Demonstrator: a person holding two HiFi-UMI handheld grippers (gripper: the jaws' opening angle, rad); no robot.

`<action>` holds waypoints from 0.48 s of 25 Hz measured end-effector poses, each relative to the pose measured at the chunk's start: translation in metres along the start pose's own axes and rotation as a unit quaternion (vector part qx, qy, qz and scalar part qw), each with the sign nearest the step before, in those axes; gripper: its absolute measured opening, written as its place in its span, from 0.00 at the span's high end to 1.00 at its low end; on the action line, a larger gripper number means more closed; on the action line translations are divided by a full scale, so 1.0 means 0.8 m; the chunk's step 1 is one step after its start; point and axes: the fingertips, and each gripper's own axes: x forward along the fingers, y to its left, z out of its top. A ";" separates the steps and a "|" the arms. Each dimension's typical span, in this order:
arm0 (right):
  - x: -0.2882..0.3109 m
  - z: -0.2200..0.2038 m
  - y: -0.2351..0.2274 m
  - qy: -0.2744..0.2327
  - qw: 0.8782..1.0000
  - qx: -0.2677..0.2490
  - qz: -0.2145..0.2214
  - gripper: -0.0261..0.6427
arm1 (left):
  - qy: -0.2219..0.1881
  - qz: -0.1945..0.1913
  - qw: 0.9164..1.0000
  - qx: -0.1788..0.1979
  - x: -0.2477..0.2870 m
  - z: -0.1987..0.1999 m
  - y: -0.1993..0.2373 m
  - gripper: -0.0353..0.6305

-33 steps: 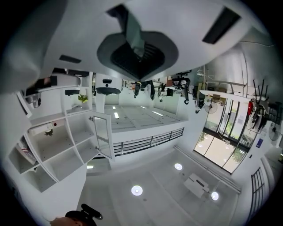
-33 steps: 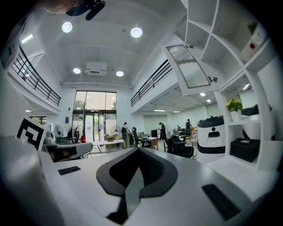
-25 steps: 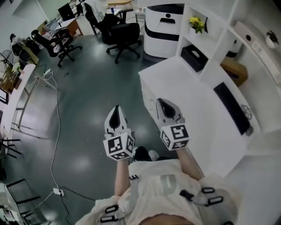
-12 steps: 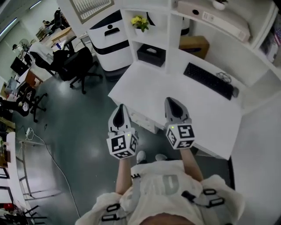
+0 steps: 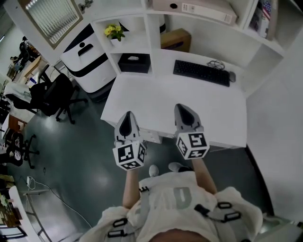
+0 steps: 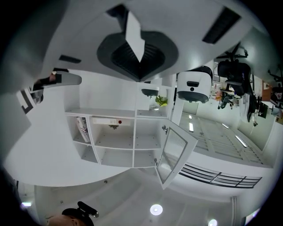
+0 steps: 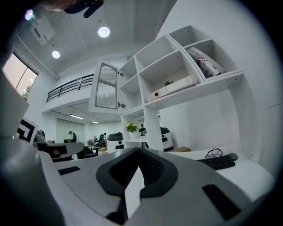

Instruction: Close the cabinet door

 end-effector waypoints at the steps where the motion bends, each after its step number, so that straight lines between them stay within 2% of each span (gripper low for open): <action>1: -0.001 0.001 0.000 -0.001 1.000 -0.003 -0.004 0.95 | 0.000 -0.005 1.000 0.000 0.002 0.000 -0.001 0.94; 8: 0.000 0.007 0.002 0.001 1.000 0.001 -0.008 0.95 | -0.005 -0.017 1.000 0.002 0.010 0.008 -0.003 0.94; 12: 0.002 0.001 0.014 0.012 1.000 0.005 0.018 0.94 | -0.004 -0.015 1.000 0.003 0.006 0.006 -0.001 0.94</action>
